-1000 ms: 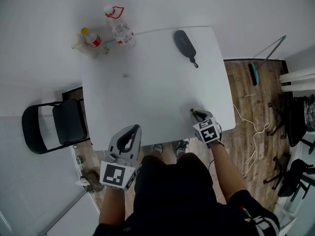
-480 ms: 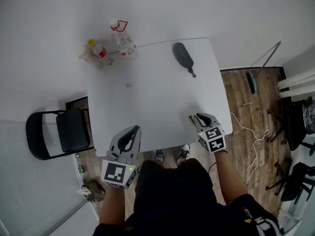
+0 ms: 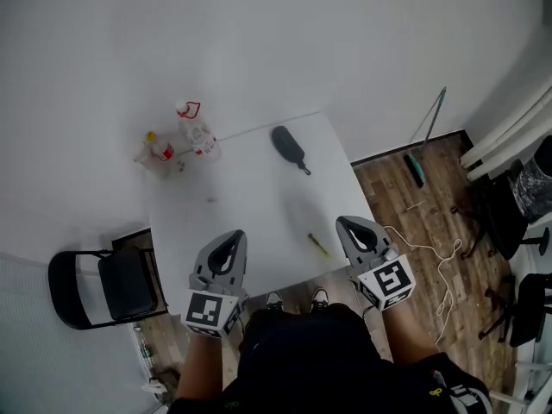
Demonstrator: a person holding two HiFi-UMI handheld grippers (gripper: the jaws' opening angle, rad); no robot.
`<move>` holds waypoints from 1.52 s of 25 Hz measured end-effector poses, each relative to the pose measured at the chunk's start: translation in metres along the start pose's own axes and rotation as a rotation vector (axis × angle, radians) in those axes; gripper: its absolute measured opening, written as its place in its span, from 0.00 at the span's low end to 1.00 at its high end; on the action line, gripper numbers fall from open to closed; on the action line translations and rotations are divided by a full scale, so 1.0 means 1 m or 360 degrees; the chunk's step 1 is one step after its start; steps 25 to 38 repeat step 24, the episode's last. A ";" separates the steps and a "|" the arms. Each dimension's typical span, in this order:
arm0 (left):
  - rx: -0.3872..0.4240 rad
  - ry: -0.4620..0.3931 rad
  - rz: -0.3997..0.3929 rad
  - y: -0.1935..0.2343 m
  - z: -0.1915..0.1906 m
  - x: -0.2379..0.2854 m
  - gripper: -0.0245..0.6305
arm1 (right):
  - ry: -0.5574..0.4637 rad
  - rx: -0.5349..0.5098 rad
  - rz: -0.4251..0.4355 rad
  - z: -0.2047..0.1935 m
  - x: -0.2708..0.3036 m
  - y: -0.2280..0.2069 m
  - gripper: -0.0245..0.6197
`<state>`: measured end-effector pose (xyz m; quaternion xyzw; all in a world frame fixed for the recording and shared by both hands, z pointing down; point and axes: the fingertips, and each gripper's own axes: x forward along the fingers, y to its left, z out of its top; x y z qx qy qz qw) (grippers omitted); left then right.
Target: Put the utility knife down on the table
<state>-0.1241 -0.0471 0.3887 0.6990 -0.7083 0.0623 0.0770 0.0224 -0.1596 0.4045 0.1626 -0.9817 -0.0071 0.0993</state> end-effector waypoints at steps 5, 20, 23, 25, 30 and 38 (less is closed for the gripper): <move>0.0033 -0.0066 -0.0076 -0.026 0.023 0.006 0.07 | -0.0153 0.0036 -0.0024 0.042 -0.033 -0.005 0.07; 0.0043 -0.0095 -0.0124 -0.046 0.031 0.000 0.07 | -0.0183 0.0054 -0.0017 0.046 -0.051 -0.008 0.07; 0.0053 -0.0097 -0.0125 -0.045 0.031 -0.002 0.07 | -0.0180 0.0060 -0.0011 0.047 -0.049 -0.005 0.07; 0.0056 -0.0099 -0.0125 -0.044 0.031 -0.002 0.07 | -0.0181 0.0061 -0.0010 0.048 -0.048 -0.004 0.07; 0.0056 -0.0099 -0.0125 -0.044 0.031 -0.002 0.07 | -0.0181 0.0061 -0.0010 0.048 -0.048 -0.004 0.07; 0.0056 -0.0099 -0.0125 -0.044 0.031 -0.002 0.07 | -0.0181 0.0061 -0.0010 0.048 -0.048 -0.004 0.07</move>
